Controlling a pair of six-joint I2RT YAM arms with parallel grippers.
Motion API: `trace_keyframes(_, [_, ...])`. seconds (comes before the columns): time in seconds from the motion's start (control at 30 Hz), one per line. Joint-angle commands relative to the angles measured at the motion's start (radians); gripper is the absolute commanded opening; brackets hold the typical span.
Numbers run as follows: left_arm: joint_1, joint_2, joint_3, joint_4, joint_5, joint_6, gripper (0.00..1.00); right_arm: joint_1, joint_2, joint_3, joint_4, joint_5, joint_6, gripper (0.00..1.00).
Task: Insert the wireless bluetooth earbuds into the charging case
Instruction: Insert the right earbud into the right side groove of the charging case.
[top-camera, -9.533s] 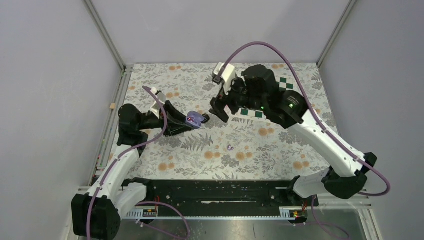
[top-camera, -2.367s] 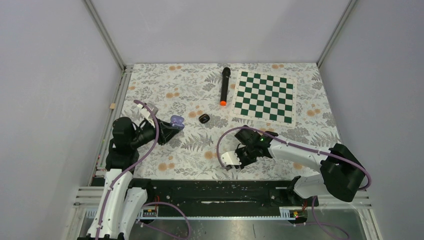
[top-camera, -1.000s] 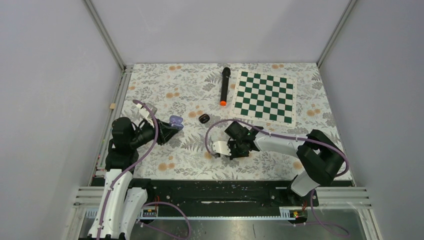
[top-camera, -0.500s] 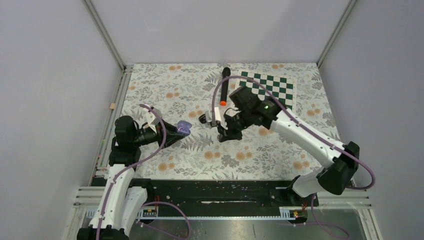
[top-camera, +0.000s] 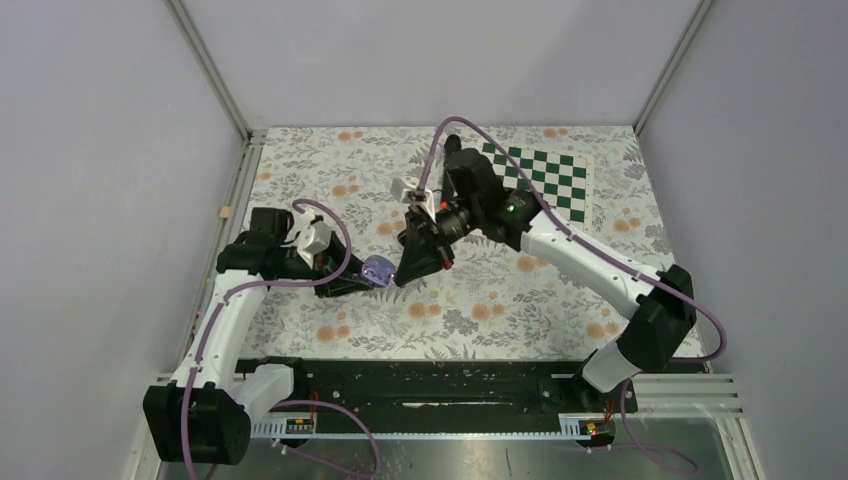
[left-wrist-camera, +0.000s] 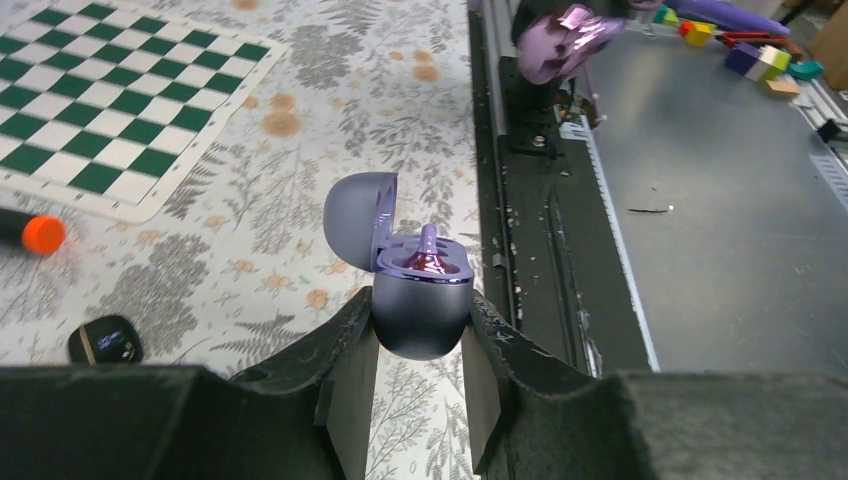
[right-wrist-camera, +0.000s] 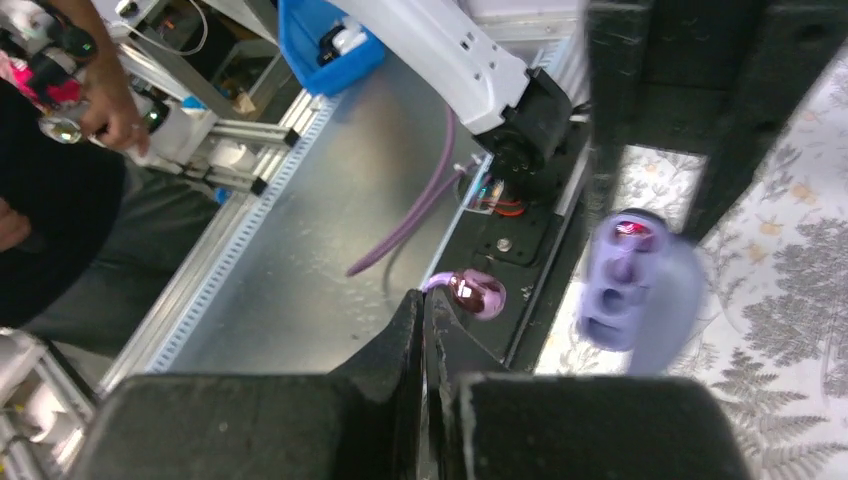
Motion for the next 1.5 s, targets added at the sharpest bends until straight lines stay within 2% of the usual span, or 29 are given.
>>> trace_keyframes(0.0, [-0.032,-0.009,0.06,-0.346,0.111,0.368,0.0,0.009,-0.037,-0.191,1.01,-0.032,0.755,0.0])
trace_keyframes(0.03, [-0.033,-0.008,0.065,-0.407,0.105,0.444,0.0,0.01,-0.027,-0.195,1.066,-0.016,0.817,0.0])
trace_keyframes(0.07, [-0.033,-0.001,0.076,-0.509,0.098,0.558,0.0,0.013,-0.025,-0.187,1.046,0.018,0.826,0.0])
trace_keyframes(0.13, [-0.022,0.032,0.104,-0.758,0.097,0.863,0.0,0.013,-0.054,-0.199,0.974,0.114,0.774,0.0])
trace_keyframes(0.23, [0.038,0.034,0.089,-0.794,0.165,0.858,0.0,0.015,-0.126,-0.21,0.812,0.31,0.657,0.0])
trace_keyframes(0.37, [0.098,0.021,0.092,-0.795,0.172,0.877,0.0,0.017,-0.155,-0.196,0.732,0.507,0.713,0.0])
trace_keyframes(0.43, [0.117,0.06,0.14,-0.794,0.175,0.827,0.0,0.019,-0.159,-0.18,0.691,0.566,0.726,0.0])
trace_keyframes(0.57, [0.128,0.216,0.371,-0.795,0.166,0.674,0.0,0.018,-0.164,-0.118,0.604,0.585,0.663,0.0])
trace_keyframes(0.8, [0.137,0.434,0.765,-0.795,0.14,0.509,0.0,0.007,-0.166,0.068,0.36,0.934,0.645,0.0])
trace_keyframes(1.0, [0.135,0.632,1.181,-0.794,0.075,0.384,0.0,-0.008,-0.118,0.19,0.331,1.109,0.731,0.0])
trace_keyframes(1.07, [0.125,0.702,1.314,-0.768,0.037,0.284,0.0,-0.009,-0.093,0.223,0.335,1.137,0.764,0.0])
trace_keyframes(1.13, [0.109,0.739,1.373,-0.605,-0.034,0.05,0.0,-0.009,-0.066,0.256,0.338,1.159,0.781,0.0])
trace_keyframes(1.17, [0.101,0.716,1.336,-0.431,-0.091,-0.114,0.0,-0.011,-0.055,0.268,0.338,1.177,0.793,0.0])
trace_keyframes(1.23, [0.092,0.603,1.11,0.101,-0.25,-0.542,0.0,-0.016,-0.042,0.279,0.345,1.221,0.826,0.0])
trace_keyframes(1.3, [0.108,0.481,0.827,0.753,-0.428,-0.982,0.0,-0.025,-0.038,0.269,0.379,1.278,0.89,0.0])
trace_keyframes(1.33, [0.113,0.442,0.73,0.922,-0.47,-1.053,0.0,-0.031,-0.039,0.255,0.407,1.315,0.93,0.0])
trace_keyframes(1.37, [0.113,0.411,0.659,1.026,-0.496,-1.09,0.0,-0.038,-0.04,0.237,0.451,1.34,0.974,0.0])
trace_keyframes(1.43, [0.105,0.332,0.472,1.23,-0.556,-1.182,0.0,-0.044,-0.025,0.224,0.505,1.366,1.068,0.0])
trace_keyframes(1.47, [0.088,0.293,0.397,1.267,-0.56,-1.16,0.0,-0.046,-0.012,0.232,0.506,1.369,1.123,0.0])
